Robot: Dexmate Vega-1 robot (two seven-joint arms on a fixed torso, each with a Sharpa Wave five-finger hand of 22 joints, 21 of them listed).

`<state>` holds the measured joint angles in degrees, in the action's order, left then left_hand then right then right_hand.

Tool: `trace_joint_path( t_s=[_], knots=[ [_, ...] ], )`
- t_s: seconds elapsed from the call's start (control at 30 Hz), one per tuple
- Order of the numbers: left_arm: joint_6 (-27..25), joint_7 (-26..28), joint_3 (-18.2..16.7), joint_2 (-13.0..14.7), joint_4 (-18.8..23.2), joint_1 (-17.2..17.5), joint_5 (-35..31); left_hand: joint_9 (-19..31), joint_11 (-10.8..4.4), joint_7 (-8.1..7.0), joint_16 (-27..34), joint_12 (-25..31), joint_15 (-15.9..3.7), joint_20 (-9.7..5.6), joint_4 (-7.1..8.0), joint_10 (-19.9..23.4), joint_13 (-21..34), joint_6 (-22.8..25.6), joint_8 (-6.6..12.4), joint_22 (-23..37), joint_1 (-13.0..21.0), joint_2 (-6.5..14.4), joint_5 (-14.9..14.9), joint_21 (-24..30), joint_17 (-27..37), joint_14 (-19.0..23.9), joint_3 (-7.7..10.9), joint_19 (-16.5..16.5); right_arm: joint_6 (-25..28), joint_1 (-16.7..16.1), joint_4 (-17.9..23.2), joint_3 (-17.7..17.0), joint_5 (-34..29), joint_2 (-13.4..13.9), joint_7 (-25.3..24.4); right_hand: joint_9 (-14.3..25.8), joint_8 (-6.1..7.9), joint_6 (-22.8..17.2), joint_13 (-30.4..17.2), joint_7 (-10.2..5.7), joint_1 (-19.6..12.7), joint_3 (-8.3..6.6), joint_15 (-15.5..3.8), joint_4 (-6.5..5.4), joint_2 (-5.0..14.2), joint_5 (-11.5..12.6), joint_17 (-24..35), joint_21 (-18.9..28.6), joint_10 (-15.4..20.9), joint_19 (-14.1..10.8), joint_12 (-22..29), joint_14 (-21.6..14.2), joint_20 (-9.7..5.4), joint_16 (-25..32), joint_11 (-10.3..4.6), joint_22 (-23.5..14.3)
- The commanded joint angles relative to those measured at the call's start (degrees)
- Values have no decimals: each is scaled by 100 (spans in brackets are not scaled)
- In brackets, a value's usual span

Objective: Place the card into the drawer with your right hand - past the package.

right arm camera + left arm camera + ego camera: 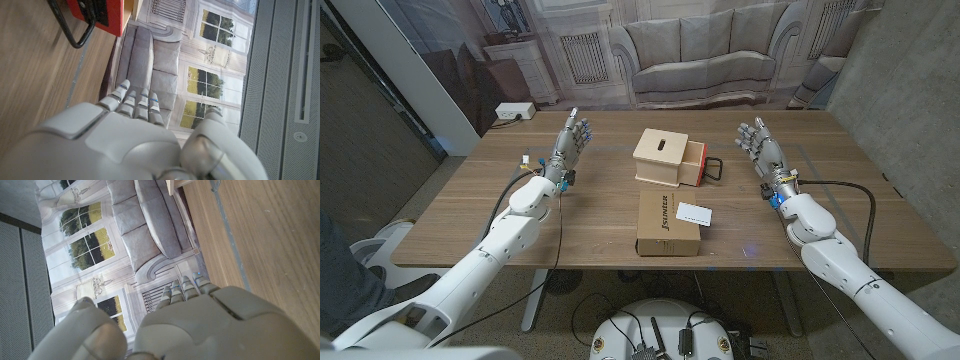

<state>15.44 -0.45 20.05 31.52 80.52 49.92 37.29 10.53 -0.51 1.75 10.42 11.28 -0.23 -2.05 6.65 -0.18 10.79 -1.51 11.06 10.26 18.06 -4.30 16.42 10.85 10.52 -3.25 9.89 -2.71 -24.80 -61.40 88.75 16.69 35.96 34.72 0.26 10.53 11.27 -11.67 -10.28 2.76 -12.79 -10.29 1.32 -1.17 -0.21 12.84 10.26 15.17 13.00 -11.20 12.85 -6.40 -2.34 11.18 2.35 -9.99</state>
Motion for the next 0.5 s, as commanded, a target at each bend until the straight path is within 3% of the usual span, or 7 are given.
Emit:
trace_joint_path(
  t_s=[0.03, 0.5],
  knots=[
    [10, -43, -3, -24, -1, 9, 59, 25, -4, 22, 48, 47, 8, -139, -43, -6, 15, 11, 36, 9, 63, 10, 53, 46, 12, -10, 4, -55, -100, -310, 251, -115, -33, 116, -84, 33, 38, -55, -24, 6, -46, -28, 7, 23, 10, 5, 14, -4, 56, -43, 21, -51, -21, 5, 25, -35],
    [157, -263, 34, -182, -303, -106, 155, 25, -3, 17, 51, 55, 12, -134, -59, 17, 16, 19, 39, 8, 99, 32, 51, 50, 12, 4, 5, -52, -208, -582, 478, -187, -58, 143, -141, 34, 41, -79, -25, -5, -58, -29, 6, 35, 22, 1, 15, -25, 67, -54, 17, -62, -19, -4, 8, -36]
  ],
)
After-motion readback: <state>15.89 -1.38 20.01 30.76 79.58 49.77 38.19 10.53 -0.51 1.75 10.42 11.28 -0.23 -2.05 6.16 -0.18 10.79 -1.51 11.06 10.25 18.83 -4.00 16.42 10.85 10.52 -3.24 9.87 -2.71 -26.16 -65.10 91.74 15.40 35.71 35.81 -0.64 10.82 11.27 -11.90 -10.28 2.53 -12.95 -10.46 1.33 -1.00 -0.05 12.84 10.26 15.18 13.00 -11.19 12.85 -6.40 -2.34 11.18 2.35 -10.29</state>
